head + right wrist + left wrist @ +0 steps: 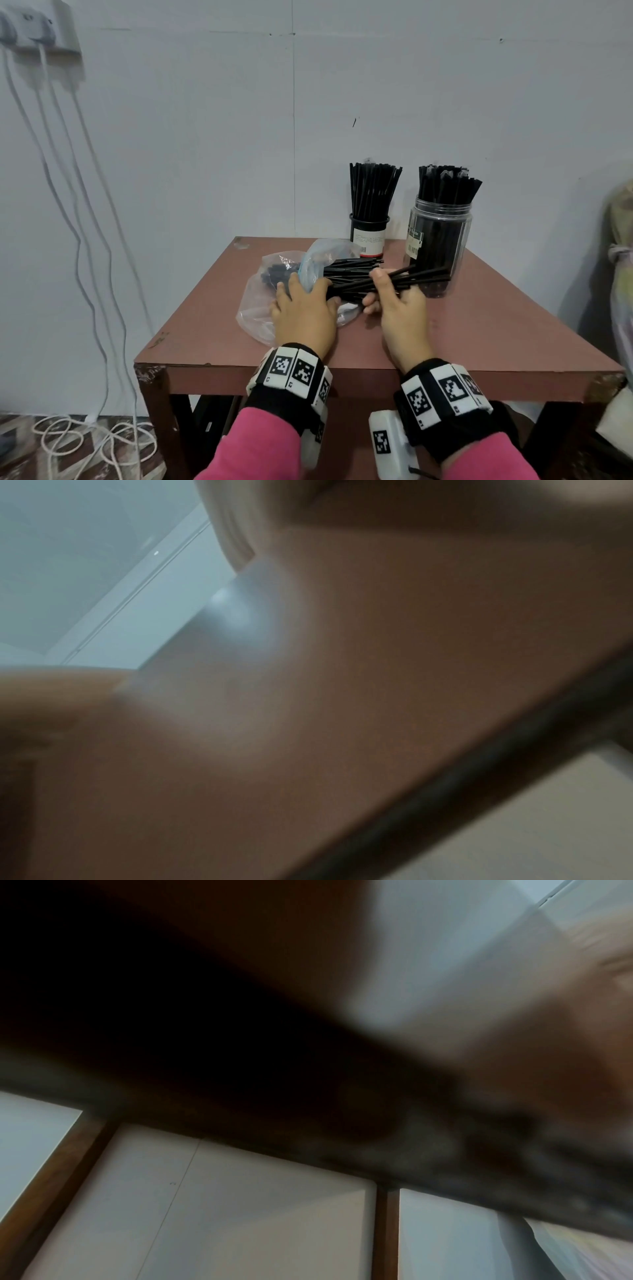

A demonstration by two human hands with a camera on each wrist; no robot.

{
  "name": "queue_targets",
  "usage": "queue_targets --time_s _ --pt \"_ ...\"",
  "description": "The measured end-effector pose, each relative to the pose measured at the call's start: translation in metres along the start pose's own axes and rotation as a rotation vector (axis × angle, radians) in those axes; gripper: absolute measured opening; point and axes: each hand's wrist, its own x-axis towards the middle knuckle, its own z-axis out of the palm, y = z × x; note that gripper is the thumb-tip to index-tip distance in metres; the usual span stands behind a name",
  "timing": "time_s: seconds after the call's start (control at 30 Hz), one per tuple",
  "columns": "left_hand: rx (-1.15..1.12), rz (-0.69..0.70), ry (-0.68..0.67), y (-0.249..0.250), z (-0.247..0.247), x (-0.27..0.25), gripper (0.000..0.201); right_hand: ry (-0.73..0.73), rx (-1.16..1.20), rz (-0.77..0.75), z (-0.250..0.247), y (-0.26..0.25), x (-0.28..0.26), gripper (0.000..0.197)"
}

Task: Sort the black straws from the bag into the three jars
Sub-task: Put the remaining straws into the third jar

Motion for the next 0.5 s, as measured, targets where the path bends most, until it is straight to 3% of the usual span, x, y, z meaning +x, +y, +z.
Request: queue_targets --time_s 0.23,0.5 --pt "0.020 0.008 0.006 -0.003 0.003 0.000 0.034 0.073 -0.173 -0.090 -0.042 -0.041 0.020 0.025" --pt "0.054 -0.004 -0.040 -0.003 0.004 0.001 0.034 0.124 -0.313 -0.324 -0.090 -0.162 0.082 0.022"
